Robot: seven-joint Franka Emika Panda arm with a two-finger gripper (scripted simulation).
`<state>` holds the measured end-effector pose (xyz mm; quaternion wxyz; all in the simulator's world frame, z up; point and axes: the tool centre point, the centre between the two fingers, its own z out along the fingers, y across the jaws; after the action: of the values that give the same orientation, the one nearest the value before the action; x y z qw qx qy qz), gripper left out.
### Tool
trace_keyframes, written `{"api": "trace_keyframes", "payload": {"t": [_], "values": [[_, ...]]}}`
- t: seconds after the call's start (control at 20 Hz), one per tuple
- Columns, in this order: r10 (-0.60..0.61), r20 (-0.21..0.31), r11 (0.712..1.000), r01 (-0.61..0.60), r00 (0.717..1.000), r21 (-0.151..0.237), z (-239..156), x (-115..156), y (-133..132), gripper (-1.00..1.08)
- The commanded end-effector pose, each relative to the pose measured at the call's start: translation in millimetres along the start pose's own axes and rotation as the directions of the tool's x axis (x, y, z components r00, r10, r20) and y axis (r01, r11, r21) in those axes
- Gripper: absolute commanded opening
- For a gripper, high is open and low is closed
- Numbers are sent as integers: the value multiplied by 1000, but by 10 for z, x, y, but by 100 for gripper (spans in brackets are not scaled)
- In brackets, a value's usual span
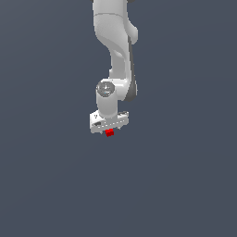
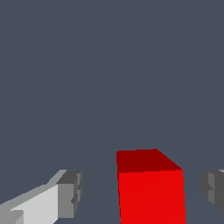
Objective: Pick up the red cube and move it to a goal position.
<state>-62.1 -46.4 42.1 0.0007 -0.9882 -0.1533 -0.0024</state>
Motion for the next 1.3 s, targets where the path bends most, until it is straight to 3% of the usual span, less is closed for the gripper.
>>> {"api": "trace_keyframes", "payload": {"t": [0.0, 0.65, 0.7, 1.25], "values": [[-30, 2, 1000, 30, 1000, 0, 117, -60, 19, 100], [-53, 5, 999, 53, 999, 0, 220, -105, 51, 100], [-53, 5, 999, 53, 999, 0, 220, -105, 51, -100], [-54, 5, 999, 54, 999, 0, 220, -107, 50, -100]]}}
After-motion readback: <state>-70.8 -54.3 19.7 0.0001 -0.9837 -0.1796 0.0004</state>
